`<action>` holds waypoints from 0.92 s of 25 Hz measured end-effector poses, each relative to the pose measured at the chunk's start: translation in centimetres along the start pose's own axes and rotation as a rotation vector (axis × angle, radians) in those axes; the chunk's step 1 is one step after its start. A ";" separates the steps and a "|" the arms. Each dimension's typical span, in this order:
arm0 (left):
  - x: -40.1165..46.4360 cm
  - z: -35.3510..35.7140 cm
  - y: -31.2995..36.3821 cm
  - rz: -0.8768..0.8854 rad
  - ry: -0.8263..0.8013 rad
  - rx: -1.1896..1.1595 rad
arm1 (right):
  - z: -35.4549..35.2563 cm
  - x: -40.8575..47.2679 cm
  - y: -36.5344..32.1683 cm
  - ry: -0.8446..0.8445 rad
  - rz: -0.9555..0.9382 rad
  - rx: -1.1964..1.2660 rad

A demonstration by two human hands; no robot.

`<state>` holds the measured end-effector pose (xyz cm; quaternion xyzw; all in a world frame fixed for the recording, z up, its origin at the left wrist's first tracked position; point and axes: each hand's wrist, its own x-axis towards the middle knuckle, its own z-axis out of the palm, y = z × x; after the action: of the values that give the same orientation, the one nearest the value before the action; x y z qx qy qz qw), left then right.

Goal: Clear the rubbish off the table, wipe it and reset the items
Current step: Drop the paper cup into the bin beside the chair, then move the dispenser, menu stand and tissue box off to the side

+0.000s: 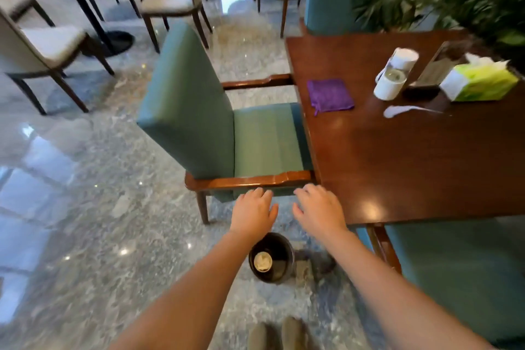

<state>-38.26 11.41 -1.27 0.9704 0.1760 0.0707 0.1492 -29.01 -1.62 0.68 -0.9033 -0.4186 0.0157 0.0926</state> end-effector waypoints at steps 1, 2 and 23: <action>0.7 -1.7 1.2 0.028 0.038 0.001 | -2.2 0.0 0.4 0.037 0.023 -0.028; 1.6 -3.0 2.4 0.049 0.072 -0.003 | -4.0 0.0 1.0 0.066 0.049 -0.049; 22.3 5.4 23.9 0.135 0.073 -0.013 | -11.8 3.1 29.5 0.210 0.376 -0.014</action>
<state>-8.87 -3.28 3.07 0.9759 0.1149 0.1169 0.1439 -3.55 -19.75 7.10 -0.9628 -0.2307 -0.0642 0.1249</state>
